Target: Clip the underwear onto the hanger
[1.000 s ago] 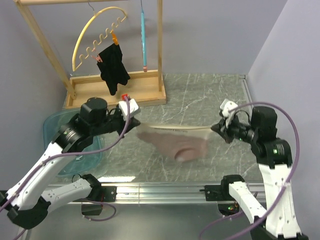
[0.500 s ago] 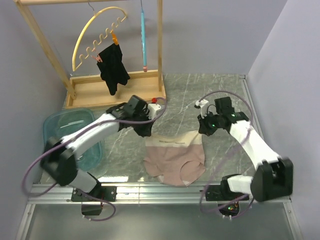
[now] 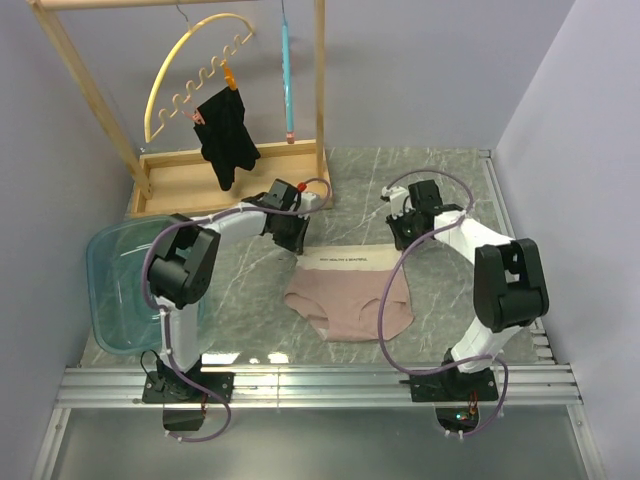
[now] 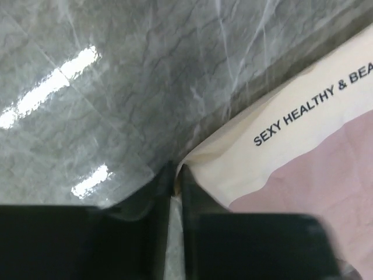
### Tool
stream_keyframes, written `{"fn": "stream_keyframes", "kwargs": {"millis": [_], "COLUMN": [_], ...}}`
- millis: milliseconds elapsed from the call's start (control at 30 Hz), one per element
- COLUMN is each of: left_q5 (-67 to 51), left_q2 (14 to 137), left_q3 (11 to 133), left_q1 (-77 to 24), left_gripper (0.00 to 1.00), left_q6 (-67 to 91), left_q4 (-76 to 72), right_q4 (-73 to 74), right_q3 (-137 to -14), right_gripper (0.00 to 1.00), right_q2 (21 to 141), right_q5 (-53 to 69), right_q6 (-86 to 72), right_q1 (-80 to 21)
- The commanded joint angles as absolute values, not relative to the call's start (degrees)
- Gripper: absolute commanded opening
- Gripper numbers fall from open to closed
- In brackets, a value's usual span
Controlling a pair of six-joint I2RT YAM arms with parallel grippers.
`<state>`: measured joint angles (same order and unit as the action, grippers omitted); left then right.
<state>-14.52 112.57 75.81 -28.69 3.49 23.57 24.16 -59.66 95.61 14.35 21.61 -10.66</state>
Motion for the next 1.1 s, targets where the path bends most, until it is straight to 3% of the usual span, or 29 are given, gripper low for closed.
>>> {"fn": "stream_keyframes", "kwargs": {"millis": [0, 67, 100, 133, 167, 267, 400, 667, 1067], "left_q5": [-17.14, -17.23, -18.27, -18.54, -18.02, -19.68, -27.76, -28.04, -17.49], "left_q2": [112.85, 111.71, 109.79, 108.3, 106.63, 98.81, 92.64, 93.07, 98.09], "left_q3": [79.01, 80.59, 80.86, 80.51, 79.9, 76.39, 71.73, 64.34, 56.25], "left_q1": [-27.86, -26.99, -26.46, -26.19, -26.1, -26.19, -28.03, -39.01, -48.87], "left_gripper": [0.2, 0.38, 0.53, 0.58, 0.71, 0.82, 0.83, 0.76, 0.73], "left_q6": [5.1, 4.57, 2.83, 1.59, 0.63, -7.19, -17.9, -28.99, -38.84], "left_q4": [21.01, 22.84, 24.33, 24.35, 25.39, 27.76, 33.46, 37.0, 39.81], "right_q4": [22.23, 24.07, 25.74, 26.45, 27.33, 32.5, 42.68, 48.34, 54.84], "right_q3": [-63.98, -65.39, -66.0, -66.18, -66.36, -67.76, -67.94, -63.81, -64.07], "right_gripper": [0.19, 0.41, 0.57, 0.61, 0.65, 0.66, 0.6, 0.45, 0.41], "right_q2": [96.24, 95.81, 94.23, 94.22, 92.04, 87.72, 85.26, 91.05, 99.67], "right_q5": [11.43, 11.16, 10.73, 10.46, 10.37, 12.29, 17.4, 18.37, 15.73], "right_q6": [19.08, 18.37, 18.8, 18.81, 19.5, 21.35, 24.16, 25.49, 29.79], "right_q1": [-10.11, -10.11, -10.11, -10.02, -9.85, -9.93, -11.07, -13.97, -15.03]}}
